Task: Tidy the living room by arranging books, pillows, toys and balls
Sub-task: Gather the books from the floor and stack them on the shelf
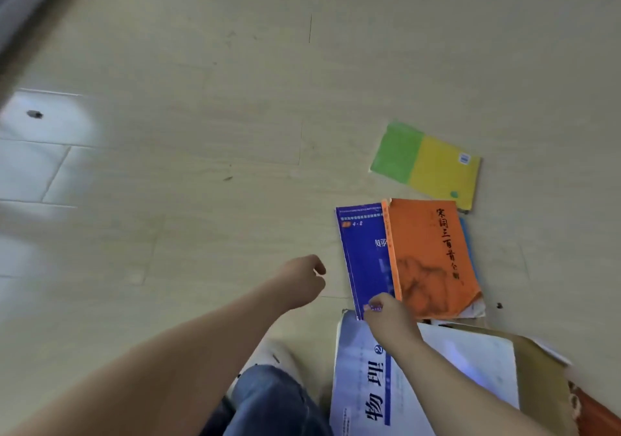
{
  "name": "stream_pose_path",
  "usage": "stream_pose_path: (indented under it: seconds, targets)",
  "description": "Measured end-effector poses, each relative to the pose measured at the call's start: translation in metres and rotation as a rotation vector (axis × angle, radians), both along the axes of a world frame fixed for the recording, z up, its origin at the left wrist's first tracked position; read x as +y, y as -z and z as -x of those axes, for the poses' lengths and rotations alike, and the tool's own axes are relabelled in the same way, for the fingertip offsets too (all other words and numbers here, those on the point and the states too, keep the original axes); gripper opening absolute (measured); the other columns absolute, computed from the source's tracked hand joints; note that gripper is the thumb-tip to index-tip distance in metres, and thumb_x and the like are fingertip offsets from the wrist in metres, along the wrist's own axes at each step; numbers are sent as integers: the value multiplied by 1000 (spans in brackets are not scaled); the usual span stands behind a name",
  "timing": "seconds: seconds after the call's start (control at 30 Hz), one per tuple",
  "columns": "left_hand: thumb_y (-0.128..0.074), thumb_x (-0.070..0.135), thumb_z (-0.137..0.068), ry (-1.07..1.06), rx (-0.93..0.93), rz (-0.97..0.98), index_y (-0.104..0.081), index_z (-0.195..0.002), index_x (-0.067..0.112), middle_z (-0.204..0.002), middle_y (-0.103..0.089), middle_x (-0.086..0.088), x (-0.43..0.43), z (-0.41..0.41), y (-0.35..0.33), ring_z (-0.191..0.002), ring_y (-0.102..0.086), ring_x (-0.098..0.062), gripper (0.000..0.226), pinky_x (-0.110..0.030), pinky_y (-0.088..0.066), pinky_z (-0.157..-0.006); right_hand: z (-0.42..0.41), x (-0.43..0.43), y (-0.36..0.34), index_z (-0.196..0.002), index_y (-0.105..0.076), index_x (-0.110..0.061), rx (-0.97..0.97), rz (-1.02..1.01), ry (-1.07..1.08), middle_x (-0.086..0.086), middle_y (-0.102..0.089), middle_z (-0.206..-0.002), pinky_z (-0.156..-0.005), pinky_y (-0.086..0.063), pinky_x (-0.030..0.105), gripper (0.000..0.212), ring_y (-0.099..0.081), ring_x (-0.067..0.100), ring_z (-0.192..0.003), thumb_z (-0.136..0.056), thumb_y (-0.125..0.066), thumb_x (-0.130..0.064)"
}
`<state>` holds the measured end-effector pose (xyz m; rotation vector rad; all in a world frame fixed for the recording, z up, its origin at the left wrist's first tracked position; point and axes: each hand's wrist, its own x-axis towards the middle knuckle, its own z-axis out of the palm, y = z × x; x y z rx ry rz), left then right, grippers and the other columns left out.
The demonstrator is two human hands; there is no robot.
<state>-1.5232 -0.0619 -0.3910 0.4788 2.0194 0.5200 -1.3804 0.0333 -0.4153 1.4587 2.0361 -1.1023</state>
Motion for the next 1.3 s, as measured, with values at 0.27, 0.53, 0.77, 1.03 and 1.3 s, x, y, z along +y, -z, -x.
stream_pose_path:
  seconds: [0.27,0.53,0.77,1.03,1.3]
  targets:
    - [-48,9,-91,-384,-309,-45,-57,-113,12,-79,-52,1,8,4,57,-72,-50,-16,24,-21,-36,-54,27,46,35,-137,-41,-19,-164,-253,-86,8,-40,-139,-96,-38,33,46,-43,29,-122,-91,-47,-20]
    - [-46,12,-92,-358,-208,-136,-56,-114,15,-78,-51,5,63,63,72,-71,-50,-13,24,-21,-38,-55,115,113,48,-136,-42,-17,-40,-428,-172,6,-40,-141,-102,-33,34,44,-37,27,-126,-93,-48,-20]
    - [-47,17,-94,-202,-85,-98,-47,-130,16,-131,-46,-4,124,110,89,-94,-50,-17,36,-25,-42,-76,174,172,65,-137,-39,-15,-61,-471,-226,7,-33,-147,-102,-35,39,44,-32,29,-132,-94,-46,-21]
    - [-58,30,-88,-404,-179,-52,-47,-128,30,-129,-27,2,134,143,124,-125,-36,-23,42,-38,-39,-103,214,200,100,-144,-19,-7,-240,-557,-342,19,-29,-144,-93,-44,40,71,-40,38,-125,-92,-47,-46]
    - [-56,24,-91,-484,-317,-178,-51,-121,23,-127,-31,0,127,152,123,-112,-41,-15,30,-30,-38,-93,236,215,99,-111,-52,7,-211,-687,-392,22,-58,-108,-67,-43,34,24,-62,36,-97,-89,-41,7]
